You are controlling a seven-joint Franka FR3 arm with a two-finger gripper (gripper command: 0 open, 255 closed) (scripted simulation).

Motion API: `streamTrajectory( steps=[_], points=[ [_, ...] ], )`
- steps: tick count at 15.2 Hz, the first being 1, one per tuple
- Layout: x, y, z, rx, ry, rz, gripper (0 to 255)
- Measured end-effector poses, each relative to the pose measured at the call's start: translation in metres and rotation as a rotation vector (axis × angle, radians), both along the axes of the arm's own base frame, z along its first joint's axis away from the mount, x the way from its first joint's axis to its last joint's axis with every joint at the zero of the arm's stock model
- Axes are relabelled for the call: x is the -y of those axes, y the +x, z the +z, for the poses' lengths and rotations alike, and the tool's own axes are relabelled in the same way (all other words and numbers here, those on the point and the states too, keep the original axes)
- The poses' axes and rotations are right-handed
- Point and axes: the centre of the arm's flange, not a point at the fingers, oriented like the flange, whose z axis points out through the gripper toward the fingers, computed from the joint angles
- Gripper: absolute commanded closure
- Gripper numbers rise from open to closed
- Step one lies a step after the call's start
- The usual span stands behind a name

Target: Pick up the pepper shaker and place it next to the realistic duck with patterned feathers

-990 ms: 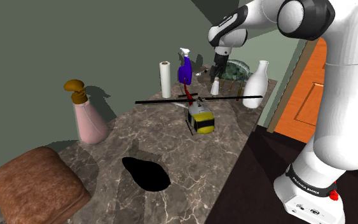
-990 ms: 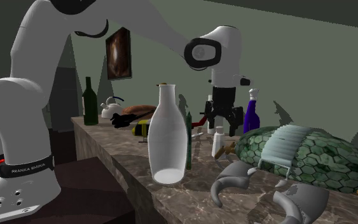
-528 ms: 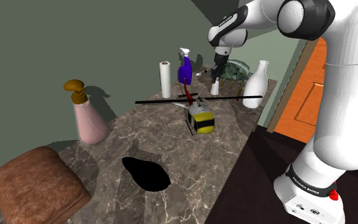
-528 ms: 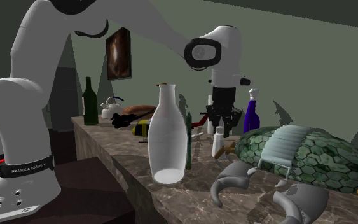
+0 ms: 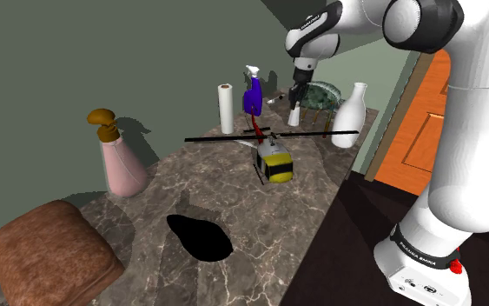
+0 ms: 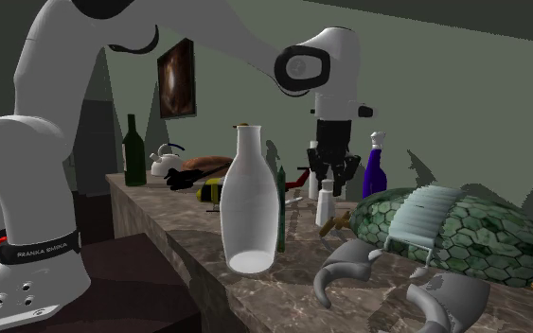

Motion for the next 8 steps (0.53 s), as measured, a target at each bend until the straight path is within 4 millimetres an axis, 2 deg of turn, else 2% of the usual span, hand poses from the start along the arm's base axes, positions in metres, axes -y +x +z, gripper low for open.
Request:
streamTrajectory(
  steps=[8],
  points=[
    [0.000,0.001,0.041,0.000,0.000,0.000,255]
  ],
)
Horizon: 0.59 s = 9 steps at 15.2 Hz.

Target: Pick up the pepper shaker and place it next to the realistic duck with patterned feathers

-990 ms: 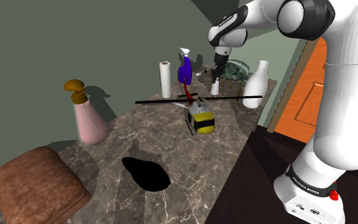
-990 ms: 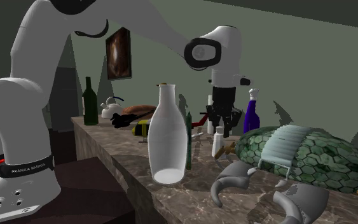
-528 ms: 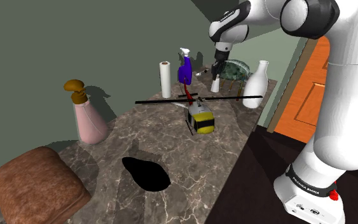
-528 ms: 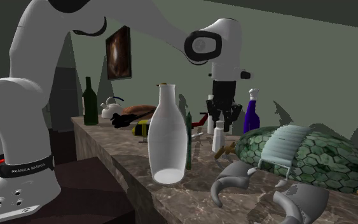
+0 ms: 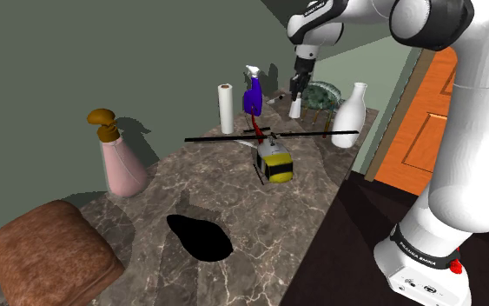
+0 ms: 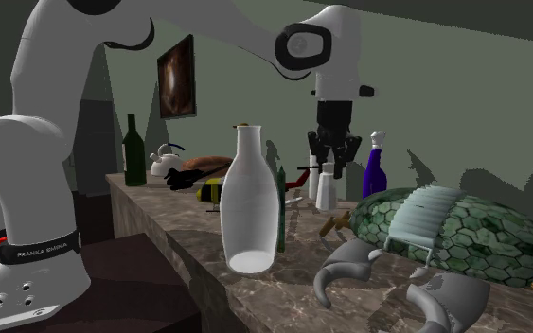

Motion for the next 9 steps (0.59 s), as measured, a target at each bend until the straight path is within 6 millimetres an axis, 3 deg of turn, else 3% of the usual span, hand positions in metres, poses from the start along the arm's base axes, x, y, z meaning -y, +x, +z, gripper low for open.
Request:
streamTrajectory(
  steps=[9],
  points=[
    [0.001,0.001,0.048,0.000,0.000,0.000,255]
  ],
)
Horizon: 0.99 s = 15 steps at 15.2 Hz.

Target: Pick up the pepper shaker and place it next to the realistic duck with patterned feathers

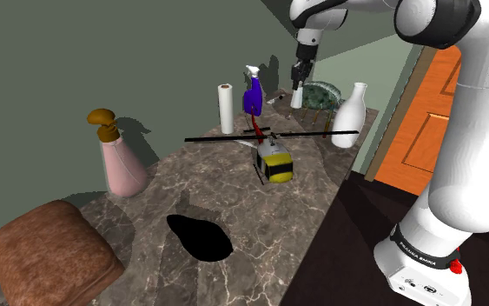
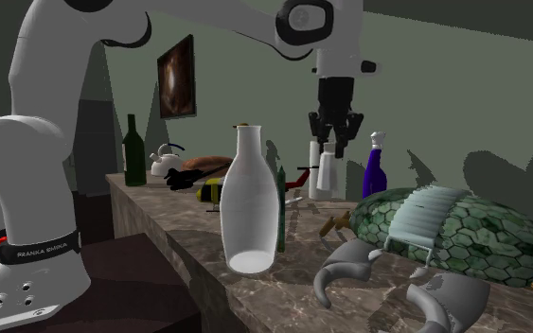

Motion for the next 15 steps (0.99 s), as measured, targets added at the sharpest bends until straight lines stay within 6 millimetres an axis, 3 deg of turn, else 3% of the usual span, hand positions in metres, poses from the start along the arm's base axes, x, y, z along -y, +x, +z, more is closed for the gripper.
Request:
streamTrajectory(
  steps=[13,15],
  points=[
    [-0.001,-0.002,0.067,0.000,0.000,0.000,255],
    [-0.016,-0.003,0.070,0.000,0.000,0.000,255]
  ],
)
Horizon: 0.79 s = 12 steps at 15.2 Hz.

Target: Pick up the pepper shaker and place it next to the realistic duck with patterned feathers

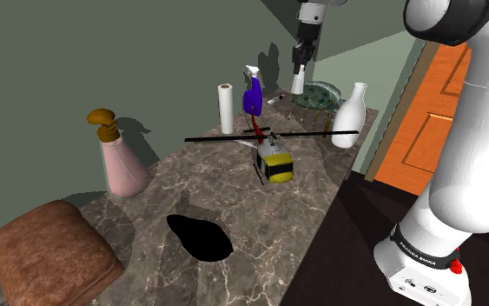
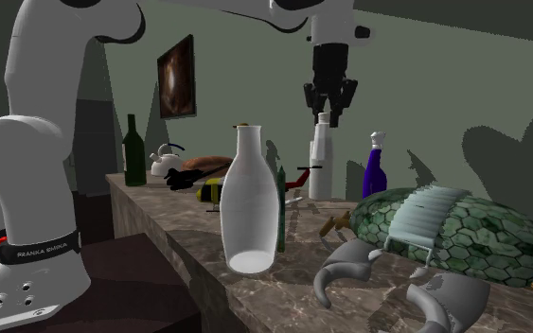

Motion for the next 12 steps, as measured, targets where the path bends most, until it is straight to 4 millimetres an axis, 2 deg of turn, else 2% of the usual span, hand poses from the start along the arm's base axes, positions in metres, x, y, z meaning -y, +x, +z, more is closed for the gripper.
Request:
streamTrajectory(
  steps=[7,12],
  points=[
    [-0.086,-0.024,-0.001,-0.001,0.001,0.001,255],
    [-0.151,-0.034,0.003,0.000,0.001,0.001,255]
  ],
)
